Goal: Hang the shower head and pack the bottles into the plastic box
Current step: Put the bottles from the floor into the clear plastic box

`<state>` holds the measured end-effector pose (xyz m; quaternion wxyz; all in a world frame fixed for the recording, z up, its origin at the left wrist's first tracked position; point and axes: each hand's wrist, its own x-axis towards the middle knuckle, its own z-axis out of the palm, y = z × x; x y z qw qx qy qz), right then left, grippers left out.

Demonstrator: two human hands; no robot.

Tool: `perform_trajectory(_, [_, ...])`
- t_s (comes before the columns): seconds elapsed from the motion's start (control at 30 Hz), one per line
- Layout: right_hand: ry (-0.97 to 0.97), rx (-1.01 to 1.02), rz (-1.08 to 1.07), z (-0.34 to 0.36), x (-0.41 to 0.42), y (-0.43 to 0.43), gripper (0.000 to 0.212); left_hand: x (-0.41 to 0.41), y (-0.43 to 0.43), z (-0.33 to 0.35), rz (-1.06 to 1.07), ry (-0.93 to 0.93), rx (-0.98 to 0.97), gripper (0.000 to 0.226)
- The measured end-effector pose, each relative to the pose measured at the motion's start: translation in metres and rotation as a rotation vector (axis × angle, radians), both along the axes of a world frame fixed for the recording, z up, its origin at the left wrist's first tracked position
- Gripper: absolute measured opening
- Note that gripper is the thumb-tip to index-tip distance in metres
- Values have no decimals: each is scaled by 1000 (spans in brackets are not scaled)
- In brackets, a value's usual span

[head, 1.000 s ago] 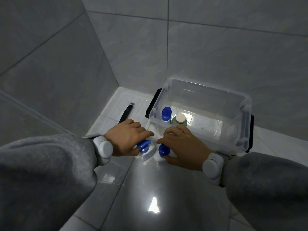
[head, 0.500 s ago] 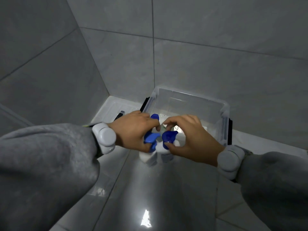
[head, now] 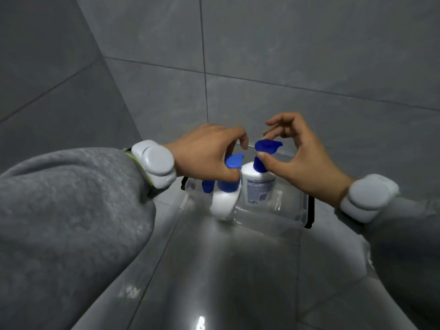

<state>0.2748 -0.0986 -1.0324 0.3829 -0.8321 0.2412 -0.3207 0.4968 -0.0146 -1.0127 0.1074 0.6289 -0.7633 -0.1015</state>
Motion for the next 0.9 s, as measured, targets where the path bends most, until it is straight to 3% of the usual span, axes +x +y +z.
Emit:
perform_trajectory(0.2, [23,-32,-103,-14,-6,-13,54,-9,-16,-5,65,-72,-89,60])
perform_trajectory(0.37, [160,-43,-167,-37,-12,-26,54,-18,-24,-22,106,-112,-133,70])
perform_trajectory(0.9, [487,-112,-89,-83,-34,-50,56,-33,-47,-66,200,-47,-165,75])
